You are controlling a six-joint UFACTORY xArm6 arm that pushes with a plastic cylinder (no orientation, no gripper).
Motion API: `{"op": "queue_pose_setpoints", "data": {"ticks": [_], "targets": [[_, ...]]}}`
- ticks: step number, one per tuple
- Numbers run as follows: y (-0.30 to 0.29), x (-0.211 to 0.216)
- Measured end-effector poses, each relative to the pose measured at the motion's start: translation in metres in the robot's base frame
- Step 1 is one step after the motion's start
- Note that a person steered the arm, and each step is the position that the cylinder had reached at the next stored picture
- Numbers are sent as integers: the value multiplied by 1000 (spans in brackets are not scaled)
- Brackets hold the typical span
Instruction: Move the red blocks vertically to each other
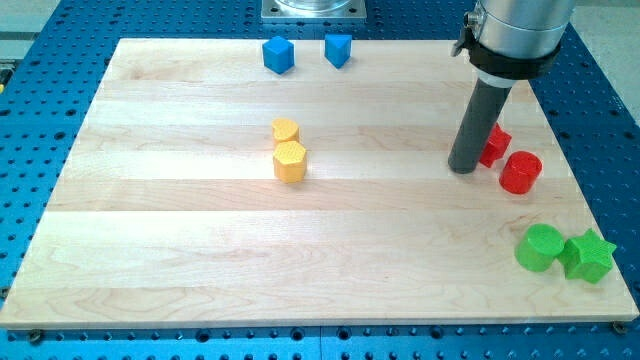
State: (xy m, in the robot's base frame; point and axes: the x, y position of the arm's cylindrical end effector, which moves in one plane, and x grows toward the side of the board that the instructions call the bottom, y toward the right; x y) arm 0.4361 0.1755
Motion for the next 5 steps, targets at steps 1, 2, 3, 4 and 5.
{"op": "queue_pose_setpoints", "data": {"ticks": [1, 2, 3, 4, 5], "targets": [[17, -7], [32, -7], [37, -7], [26, -2], [0, 88]]}}
